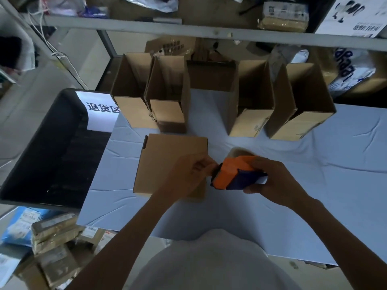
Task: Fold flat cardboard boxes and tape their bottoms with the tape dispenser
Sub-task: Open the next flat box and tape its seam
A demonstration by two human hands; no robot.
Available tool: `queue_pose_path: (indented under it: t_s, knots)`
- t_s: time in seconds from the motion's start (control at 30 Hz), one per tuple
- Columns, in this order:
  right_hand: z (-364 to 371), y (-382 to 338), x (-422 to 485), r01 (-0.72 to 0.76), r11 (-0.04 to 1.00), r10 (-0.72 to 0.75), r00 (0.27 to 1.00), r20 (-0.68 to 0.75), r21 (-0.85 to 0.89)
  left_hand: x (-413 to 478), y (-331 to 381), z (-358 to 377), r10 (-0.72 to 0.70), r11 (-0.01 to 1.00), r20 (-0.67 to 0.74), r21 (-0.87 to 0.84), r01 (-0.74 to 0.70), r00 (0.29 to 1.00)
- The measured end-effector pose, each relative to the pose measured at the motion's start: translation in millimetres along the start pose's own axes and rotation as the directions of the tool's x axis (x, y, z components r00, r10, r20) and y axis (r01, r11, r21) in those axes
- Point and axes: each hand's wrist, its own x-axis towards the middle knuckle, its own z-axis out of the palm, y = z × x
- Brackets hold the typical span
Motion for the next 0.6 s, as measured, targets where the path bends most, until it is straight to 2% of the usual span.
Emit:
queue_pose_path:
  t_s: [0.07,0.13,0.27,0.37,0.6]
  knots:
    - [1.6,0.4,-1.0,-0.045,0.997,0.040,0.996,0.075,0.065,-3.5,-3.6,1.2,0.001,1.000,-0.012,0.016,0.000,1.000]
    - [2.5,1.4,-0.9,-0.070,0.996,0.061,0.986,0.158,0.055,-4.9,-6.0,6.1,-0.030,1.000,-0.016,-0.001,0.030,0.999]
    - [4.8,-1.3,0.9,-0.044,0.998,0.032,0.968,0.249,0.043,-6.5,-11.2,7.5,-0.074,0.996,-0.096,-0.054,0.069,0.993]
    - [11.1,-6.8,-2.6,-0.024,0.999,0.017,0.972,0.236,0.028,-6.0,-14.6,7.5,-0.143,0.986,-0.158,-0.104,0.128,0.977]
    - [20.6,-4.2,-3.7,-0.072,0.994,0.084,0.984,0.154,-0.081,-8.6,-18.7,8.1,-0.157,0.975,-0.122,-0.176,0.134,0.980]
